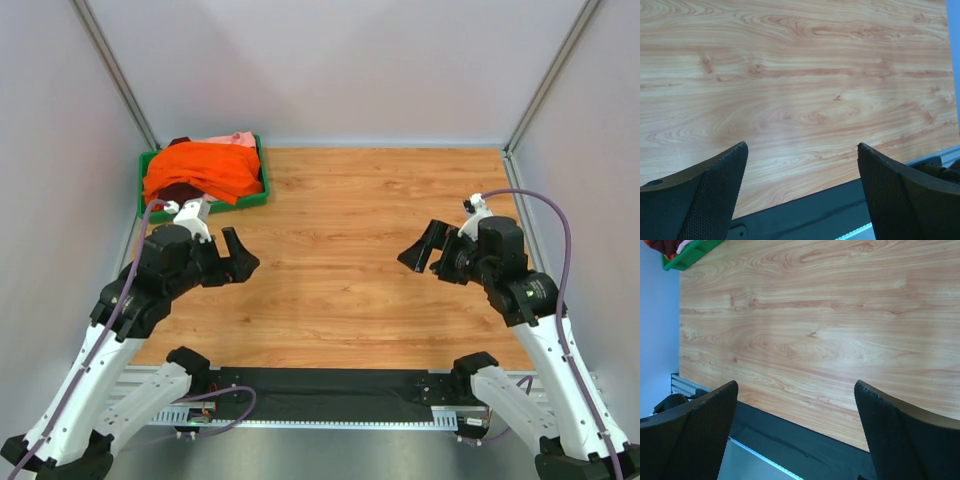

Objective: Fold and stack the t-shirts
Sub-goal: Grab the tshirt from the pile

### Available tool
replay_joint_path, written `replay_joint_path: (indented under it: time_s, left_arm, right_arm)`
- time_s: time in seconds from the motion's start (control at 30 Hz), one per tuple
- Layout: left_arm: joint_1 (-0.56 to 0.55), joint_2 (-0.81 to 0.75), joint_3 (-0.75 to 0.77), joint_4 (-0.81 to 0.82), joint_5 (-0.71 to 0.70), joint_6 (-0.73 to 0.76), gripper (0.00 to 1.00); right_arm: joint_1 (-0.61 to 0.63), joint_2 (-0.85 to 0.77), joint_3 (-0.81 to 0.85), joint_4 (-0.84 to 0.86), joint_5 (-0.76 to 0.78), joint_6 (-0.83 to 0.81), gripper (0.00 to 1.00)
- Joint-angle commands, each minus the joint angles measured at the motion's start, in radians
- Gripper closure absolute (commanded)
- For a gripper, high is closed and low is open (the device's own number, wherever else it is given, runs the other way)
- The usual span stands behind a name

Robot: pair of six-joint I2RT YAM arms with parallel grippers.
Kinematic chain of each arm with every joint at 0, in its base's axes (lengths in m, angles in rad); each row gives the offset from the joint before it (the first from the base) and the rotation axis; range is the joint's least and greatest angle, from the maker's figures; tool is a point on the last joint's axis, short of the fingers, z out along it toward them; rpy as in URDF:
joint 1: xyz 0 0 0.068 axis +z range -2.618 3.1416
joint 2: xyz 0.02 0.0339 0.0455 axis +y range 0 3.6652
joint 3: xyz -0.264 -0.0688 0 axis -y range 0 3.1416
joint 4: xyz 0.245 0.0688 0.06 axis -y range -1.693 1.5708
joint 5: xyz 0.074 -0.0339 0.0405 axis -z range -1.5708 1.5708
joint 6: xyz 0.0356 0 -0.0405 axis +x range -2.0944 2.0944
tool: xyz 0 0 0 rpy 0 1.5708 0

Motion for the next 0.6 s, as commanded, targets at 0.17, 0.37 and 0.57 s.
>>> replay_joint_path:
  time_s: [0.17, 0.37, 0.57]
  left_arm:
    - [0.005, 0.103, 0.165, 0.014, -0.134, 0.048, 0.05]
    - [0.075, 0.329, 0.326, 0.040, -0.424, 0.105, 0.10]
    - [0.338, 0.604, 0.366, 0.242, -0.369, 0.076, 0.15]
  right_arm:
    - [0.005, -0.053, -0.038, 0.034, -0.046, -0.019, 0.00]
    - [0.005, -0.153, -0.095, 0.083, -0.152, -0.039, 0.00]
    - [0.004, -0.240, -0.110, 0.115, -0.164, -0.028, 0.00]
